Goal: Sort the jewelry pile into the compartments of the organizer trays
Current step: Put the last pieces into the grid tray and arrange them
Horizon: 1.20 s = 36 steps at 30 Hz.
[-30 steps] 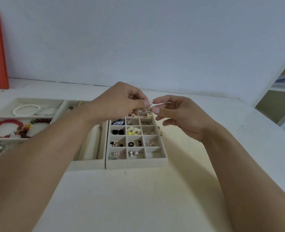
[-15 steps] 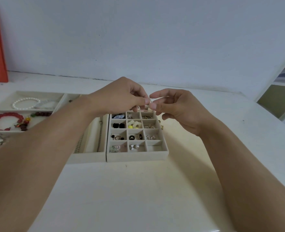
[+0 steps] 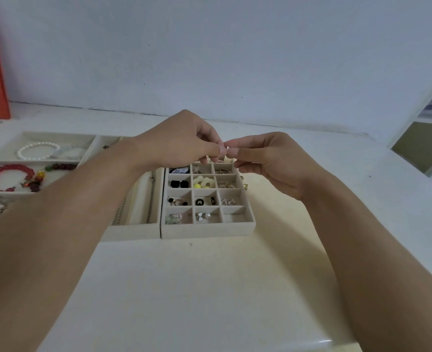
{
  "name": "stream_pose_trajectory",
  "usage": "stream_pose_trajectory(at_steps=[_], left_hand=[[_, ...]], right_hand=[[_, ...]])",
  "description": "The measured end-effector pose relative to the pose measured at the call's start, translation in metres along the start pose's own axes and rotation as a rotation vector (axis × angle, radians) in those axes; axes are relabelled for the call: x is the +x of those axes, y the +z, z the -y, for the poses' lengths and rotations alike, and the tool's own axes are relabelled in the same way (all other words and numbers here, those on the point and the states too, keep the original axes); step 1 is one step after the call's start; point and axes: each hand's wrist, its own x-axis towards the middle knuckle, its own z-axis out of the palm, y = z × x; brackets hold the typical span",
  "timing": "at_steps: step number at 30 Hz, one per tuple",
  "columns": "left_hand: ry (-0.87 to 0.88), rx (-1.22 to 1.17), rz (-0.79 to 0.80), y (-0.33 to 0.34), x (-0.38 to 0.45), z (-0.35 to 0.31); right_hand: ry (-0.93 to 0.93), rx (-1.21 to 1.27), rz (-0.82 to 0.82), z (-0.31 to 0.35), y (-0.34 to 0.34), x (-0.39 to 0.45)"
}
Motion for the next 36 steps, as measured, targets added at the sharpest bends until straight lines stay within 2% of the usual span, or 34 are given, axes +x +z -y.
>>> stream_pose_trajectory(at_steps=[7,12,15,18,24,36], left_hand=[[-0.004,0.024,0.005,-0.002,0.0,-0.004],[-0.02,0.034,0.153,-0.011,-0.009,-0.002],[-0.009,-0.008,0.159,-0.02,-0.011,0.0],[0.012,-0.031,0.046,-0.025,-0.008,0.005],[0.018,-0.038,0.012,-0.025,-0.006,0.008],[0.025,-0.062,0.035,-0.021,-0.003,0.011]], right_hand=[[0.036,0.004,-0.018,0.0,-0.003,0.001],[0.037,-0.079,0.065,0.004,0.001,-0.005],[-0.008,-0.228,0.168,0.01,0.004,-0.013],[-0.072,-0.475,0.279,0.016,0.017,-0.022],[-0.157,-0.883,0.355,0.015,0.045,-0.029],[-0.155,-1.001,0.325,0.012,0.055,-0.029]])
